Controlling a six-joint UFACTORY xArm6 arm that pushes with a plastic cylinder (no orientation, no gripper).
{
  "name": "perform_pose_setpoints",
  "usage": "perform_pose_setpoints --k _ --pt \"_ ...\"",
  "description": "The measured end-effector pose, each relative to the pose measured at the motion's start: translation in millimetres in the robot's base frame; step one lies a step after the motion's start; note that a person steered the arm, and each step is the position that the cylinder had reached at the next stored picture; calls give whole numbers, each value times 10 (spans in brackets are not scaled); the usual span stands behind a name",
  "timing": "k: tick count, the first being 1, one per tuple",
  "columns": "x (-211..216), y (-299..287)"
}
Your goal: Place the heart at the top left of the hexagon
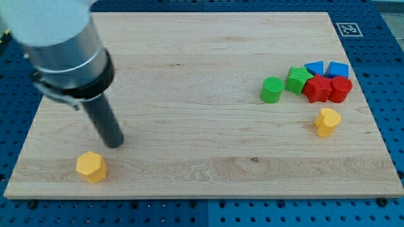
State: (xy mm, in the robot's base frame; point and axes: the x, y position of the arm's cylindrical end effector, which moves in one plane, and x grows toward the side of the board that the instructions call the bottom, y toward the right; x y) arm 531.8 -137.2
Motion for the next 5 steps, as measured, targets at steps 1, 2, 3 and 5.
perform_pose_setpoints --k 1,2,3,5 --pt "-11 690" --pt "307 1433" --pt "369 2238" --pt "-102 3626"
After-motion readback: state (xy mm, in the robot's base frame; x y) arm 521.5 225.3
